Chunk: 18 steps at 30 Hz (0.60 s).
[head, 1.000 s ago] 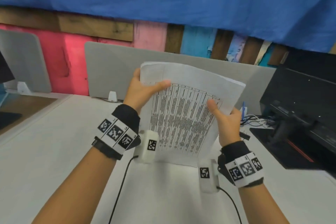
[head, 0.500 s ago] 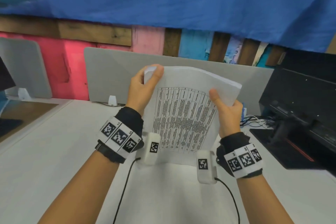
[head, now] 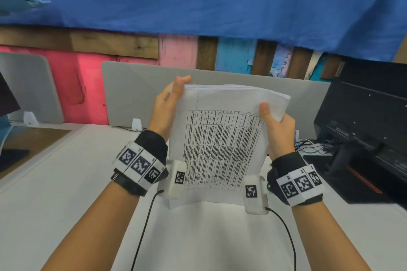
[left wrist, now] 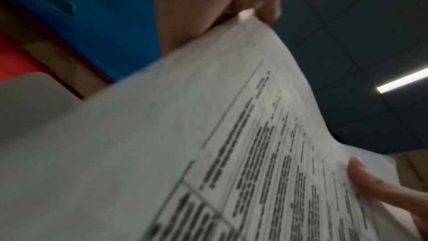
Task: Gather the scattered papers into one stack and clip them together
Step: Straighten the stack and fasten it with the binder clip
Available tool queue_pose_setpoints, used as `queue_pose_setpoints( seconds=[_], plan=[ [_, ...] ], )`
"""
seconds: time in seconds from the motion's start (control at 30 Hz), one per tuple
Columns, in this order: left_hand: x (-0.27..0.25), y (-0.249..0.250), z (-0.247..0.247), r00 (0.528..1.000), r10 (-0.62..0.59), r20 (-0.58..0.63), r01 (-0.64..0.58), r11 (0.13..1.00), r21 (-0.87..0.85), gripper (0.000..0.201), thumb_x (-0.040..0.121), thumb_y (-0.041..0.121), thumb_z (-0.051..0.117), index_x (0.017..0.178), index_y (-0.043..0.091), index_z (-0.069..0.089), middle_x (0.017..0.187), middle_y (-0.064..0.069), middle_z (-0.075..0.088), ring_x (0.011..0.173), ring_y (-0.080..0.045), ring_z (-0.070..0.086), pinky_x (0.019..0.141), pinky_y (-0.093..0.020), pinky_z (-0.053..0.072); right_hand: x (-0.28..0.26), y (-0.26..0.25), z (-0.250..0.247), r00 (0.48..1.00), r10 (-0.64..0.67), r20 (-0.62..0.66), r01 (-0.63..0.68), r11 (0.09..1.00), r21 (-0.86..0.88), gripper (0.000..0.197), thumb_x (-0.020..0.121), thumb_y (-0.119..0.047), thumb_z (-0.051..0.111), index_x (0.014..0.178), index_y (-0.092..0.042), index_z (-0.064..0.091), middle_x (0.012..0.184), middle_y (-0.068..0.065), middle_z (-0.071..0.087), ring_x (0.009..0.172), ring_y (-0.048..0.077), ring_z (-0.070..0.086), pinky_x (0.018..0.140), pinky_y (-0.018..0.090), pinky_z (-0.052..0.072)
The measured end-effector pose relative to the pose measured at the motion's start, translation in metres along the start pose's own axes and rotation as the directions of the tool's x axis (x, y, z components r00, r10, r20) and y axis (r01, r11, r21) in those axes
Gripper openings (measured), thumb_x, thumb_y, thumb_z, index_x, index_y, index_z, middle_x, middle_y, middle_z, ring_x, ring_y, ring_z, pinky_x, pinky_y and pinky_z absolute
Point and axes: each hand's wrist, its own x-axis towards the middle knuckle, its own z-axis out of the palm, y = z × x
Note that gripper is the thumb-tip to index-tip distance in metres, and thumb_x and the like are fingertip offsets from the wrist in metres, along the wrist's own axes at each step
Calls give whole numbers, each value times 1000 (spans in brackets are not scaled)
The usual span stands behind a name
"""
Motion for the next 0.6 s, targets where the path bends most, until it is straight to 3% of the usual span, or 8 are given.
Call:
queue_pose_setpoints(
  seconds=[0.07, 0.13, 0.2, 0.27, 0.37, 0.47, 0.53, 0.6],
  plan=[
    [-3, -9, -5, 999, 10, 42, -9, 1000, -28, 42, 67, 44, 65, 105, 29, 58, 100, 7, 64, 85, -1, 62, 76, -13, 54, 1, 0, -1, 1000, -2, 10, 2, 1000, -4, 8, 85, -24, 58, 79, -18, 59, 65, -8, 68, 54, -1, 66, 49, 16, 53],
    [-2, -15, -8, 998, -40, 46, 41, 999, -12, 45, 57, 42, 70, 99, 31, 60, 99, 7, 67, 87, -7, 65, 81, -22, 56, 2, 0, -2, 999, -20, 26, 19, 1000, 24, 16, 78, -33, 62, 82, -18, 59, 61, -8, 70, 55, 0, 67, 50, 18, 53],
    [-1, -15, -8, 997, -66, 39, 66, 998, 0, 28, 68, 33, 73, 93, 27, 63, 93, 4, 70, 84, -11, 68, 79, -28, 56, 3, -1, -4, 998, -37, 55, 35, 998, 46, 42, 60, -51, 67, 85, -19, 59, 62, -14, 72, 59, 1, 68, 52, 20, 54],
    [2, -10, -5, 996, -83, 25, 84, 996, -23, 14, 82, 31, 64, 90, 20, 64, 88, 2, 70, 76, -9, 68, 71, -25, 55, 5, -1, -6, 995, -49, 81, 45, 997, 57, 62, 44, -63, 70, 88, -21, 60, 68, -15, 73, 65, 1, 69, 55, 20, 55],
    [10, -2, -1, 993, -114, -6, 114, 993, -43, 24, 93, 32, 47, 84, 16, 63, 82, -1, 66, 71, -9, 63, 64, -19, 53, 10, 1, -9, 992, -68, 103, 58, 994, 95, 65, 43, -64, 71, 91, -21, 61, 73, -14, 74, 70, 2, 70, 58, 19, 55],
    [15, 5, 2, 984, -164, -67, 161, 986, -35, 28, 94, 26, 42, 74, 18, 59, 69, 0, 58, 62, -11, 56, 58, -21, 45, 12, 1, -8, 991, -68, 113, 57, 994, 97, 60, 47, -60, 69, 91, -20, 60, 73, -13, 74, 69, 3, 70, 58, 19, 55],
    [17, 6, 3, 982, -178, -58, 174, 983, -61, 28, 95, 25, 39, 79, 19, 61, 76, -3, 61, 70, -14, 58, 66, -26, 45, 12, 1, -7, 992, -58, 115, 48, 995, 90, 55, 49, -56, 65, 90, -21, 60, 71, -14, 74, 68, 2, 70, 57, 19, 55],
    [16, 1, 2, 993, -115, -9, 115, 993, -35, 28, 96, 28, 38, 107, 21, 63, 111, -3, 63, 102, -14, 59, 91, -28, 44, 12, 1, -8, 991, -56, 118, 47, 996, 80, 57, 48, -57, 65, 91, -21, 60, 71, -14, 73, 68, 2, 70, 57, 19, 55]
  ],
)
